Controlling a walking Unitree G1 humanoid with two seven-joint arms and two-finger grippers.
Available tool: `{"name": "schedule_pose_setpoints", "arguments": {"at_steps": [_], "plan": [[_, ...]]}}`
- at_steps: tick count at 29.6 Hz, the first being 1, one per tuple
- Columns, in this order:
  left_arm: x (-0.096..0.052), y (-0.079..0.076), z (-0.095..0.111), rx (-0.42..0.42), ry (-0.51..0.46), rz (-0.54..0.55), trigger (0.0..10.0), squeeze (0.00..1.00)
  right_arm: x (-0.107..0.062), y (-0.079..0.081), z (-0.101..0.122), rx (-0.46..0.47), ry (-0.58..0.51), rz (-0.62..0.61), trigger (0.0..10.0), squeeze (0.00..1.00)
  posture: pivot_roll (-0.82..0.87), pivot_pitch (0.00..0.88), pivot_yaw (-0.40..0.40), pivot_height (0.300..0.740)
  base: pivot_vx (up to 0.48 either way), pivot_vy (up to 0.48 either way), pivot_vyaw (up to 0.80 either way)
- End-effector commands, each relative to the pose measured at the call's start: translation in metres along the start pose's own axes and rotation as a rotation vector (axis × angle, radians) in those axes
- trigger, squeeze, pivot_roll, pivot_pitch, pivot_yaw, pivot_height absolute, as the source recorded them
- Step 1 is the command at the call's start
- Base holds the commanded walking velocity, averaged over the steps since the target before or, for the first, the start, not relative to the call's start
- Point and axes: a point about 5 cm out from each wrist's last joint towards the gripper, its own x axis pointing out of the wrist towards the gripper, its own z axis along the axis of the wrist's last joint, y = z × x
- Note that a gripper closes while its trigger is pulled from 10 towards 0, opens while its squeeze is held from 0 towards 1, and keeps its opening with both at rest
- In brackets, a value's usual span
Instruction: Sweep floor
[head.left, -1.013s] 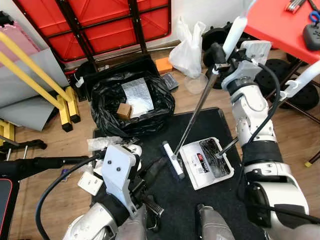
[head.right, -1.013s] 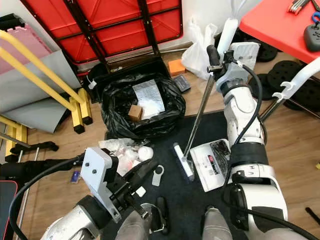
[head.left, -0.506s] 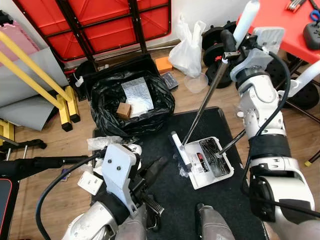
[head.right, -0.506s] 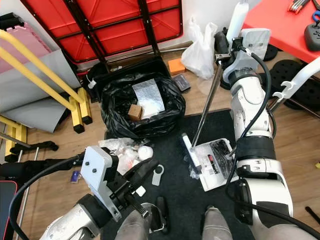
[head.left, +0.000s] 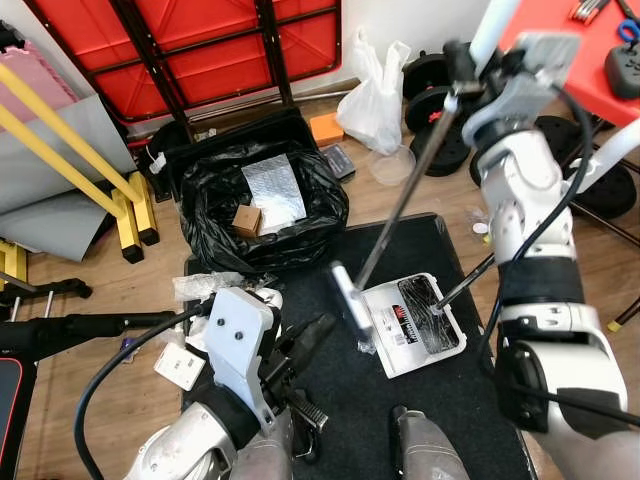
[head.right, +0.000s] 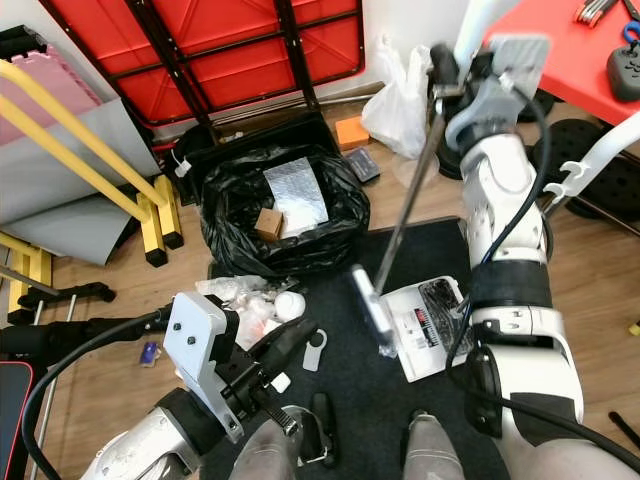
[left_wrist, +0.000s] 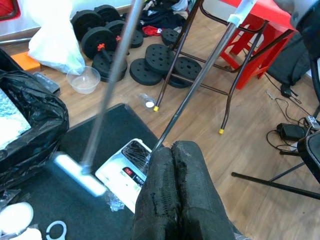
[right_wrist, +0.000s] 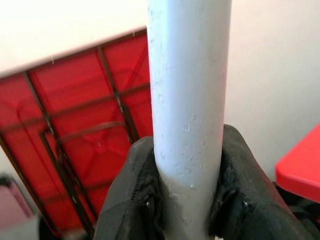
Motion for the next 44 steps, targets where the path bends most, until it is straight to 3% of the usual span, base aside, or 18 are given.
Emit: {"name": "schedule_pose_setpoints", "arguments": {"at_steps": [1, 5, 8, 16, 22, 30, 35, 44], "plan": [[-0.002, -0.004, -0.006, -0.017, 0.029, -0.081, 10.0, 0.0, 0.002, 0.005, 0.006, 0.054, -0.033, 0.013, 10.0, 0.0, 0.05, 0.347, 0.072, 0.74, 0.0, 0.0, 0.0], [-0.002, -0.004, -0.005, -0.018, 0.029, -0.082, 10.0, 0.0, 0.0, 0.006, -0.005, 0.085, 0.009, 0.006, 10.0, 0.0, 0.05, 0.348, 0.071, 0.74, 0.0, 0.0, 0.0], [-0.003, -0.005, -0.005, -0.018, 0.029, -0.082, 10.0, 0.0, -0.013, 0.009, -0.04, 0.066, 0.137, 0.01, 10.0, 0.0, 0.06, 0.351, 0.07, 0.74, 0.0, 0.0, 0.0], [-0.003, -0.005, -0.005, -0.018, 0.03, -0.081, 10.0, 0.0, -0.02, 0.004, -0.051, 0.029, 0.172, -0.005, 10.0, 0.0, 0.06, 0.355, 0.071, 0.74, 0.0, 0.0, 0.0], [-0.003, -0.005, -0.005, -0.021, 0.03, -0.084, 10.0, 0.0, -0.03, -0.004, -0.064, -0.066, 0.229, -0.006, 10.0, 0.0, 0.05, 0.357, 0.073, 0.74, 0.0, 0.0, 0.0], [-0.003, -0.005, -0.005, -0.023, 0.031, -0.084, 10.0, 0.0, -0.032, -0.009, -0.065, -0.127, 0.25, -0.014, 10.0, 0.0, 0.05, 0.358, 0.077, 0.74, 0.0, 0.0, 0.0], [-0.003, -0.004, -0.005, -0.029, 0.031, -0.086, 10.0, 0.0, -0.023, -0.017, -0.05, -0.211, 0.262, -0.034, 10.0, 0.0, 0.05, 0.352, 0.075, 0.74, 0.0, 0.0, 0.0], [-0.002, -0.004, -0.006, -0.032, 0.03, -0.086, 10.0, 0.0, -0.011, -0.007, -0.033, -0.204, 0.212, -0.01, 10.0, 0.0, 0.05, 0.345, 0.072, 0.74, 0.0, 0.0, 0.0]]}}
